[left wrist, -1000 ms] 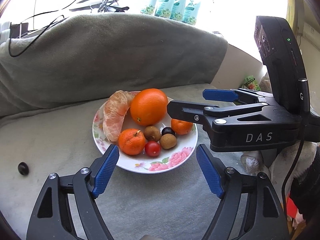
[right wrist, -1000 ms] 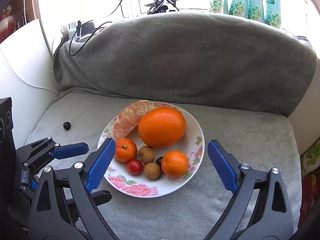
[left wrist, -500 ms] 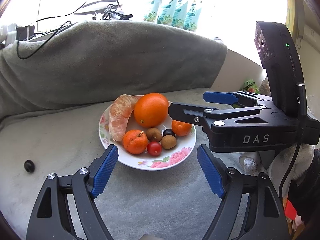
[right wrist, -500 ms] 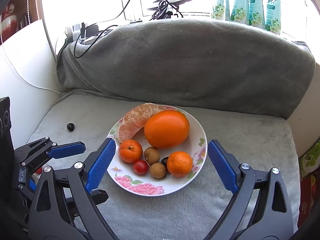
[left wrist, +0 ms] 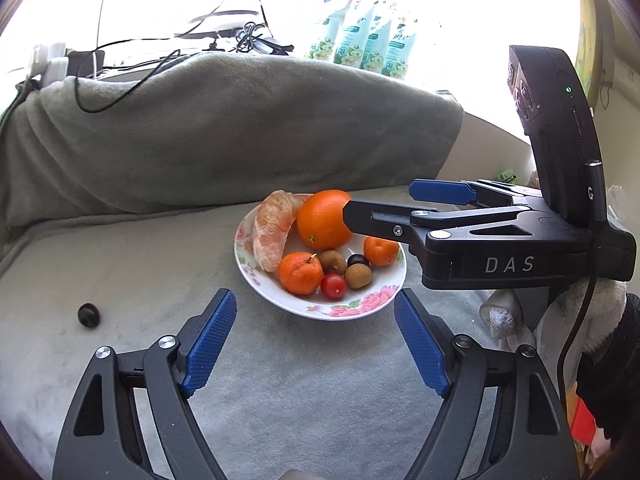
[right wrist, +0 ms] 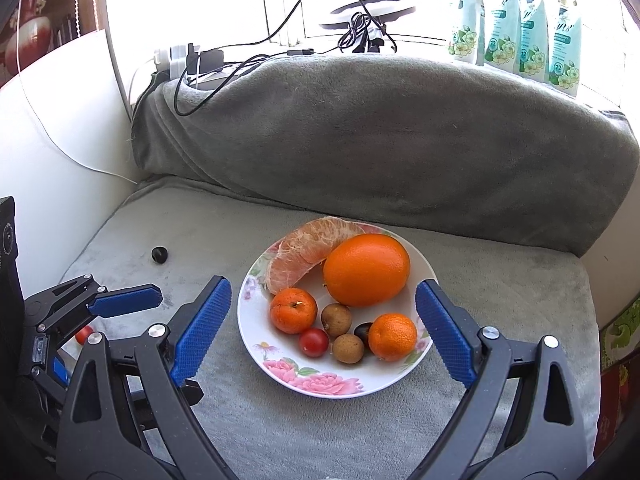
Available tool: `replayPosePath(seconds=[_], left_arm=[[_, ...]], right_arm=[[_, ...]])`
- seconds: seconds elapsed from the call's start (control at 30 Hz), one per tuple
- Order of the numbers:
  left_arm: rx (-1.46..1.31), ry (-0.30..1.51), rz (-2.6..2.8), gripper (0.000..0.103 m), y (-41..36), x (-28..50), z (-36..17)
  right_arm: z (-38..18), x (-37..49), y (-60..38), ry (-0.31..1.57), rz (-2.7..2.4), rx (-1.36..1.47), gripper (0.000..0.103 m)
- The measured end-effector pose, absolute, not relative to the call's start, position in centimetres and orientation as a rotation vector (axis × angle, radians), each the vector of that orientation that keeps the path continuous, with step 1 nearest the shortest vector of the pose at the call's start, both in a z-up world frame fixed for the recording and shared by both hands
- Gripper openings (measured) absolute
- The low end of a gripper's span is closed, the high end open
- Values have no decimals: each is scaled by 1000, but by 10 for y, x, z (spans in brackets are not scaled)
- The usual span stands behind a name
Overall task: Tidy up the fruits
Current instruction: 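Withdraw both grippers and move them toward the second red tomato and dark plum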
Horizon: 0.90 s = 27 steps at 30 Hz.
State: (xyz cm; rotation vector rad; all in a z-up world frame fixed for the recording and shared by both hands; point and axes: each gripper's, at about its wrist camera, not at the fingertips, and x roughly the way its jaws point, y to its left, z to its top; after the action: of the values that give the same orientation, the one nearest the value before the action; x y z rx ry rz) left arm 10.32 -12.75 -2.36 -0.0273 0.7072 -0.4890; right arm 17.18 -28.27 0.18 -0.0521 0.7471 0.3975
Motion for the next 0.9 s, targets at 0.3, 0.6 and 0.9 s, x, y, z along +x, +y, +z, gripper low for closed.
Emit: replayPosePath(seconds=[0.3,0.6,0.9], left_arm=[[-87,697,-444,82,-94,92,-21],[-113,686,-362,82,-56,79,-23],[-175,690,-305,81,-18,64,-29]], right_arm=[[6,170,-253,734,449,-81,95],[4,170,-216,727,527,-120,95],[-3,169,-184,729,586,-153,95]])
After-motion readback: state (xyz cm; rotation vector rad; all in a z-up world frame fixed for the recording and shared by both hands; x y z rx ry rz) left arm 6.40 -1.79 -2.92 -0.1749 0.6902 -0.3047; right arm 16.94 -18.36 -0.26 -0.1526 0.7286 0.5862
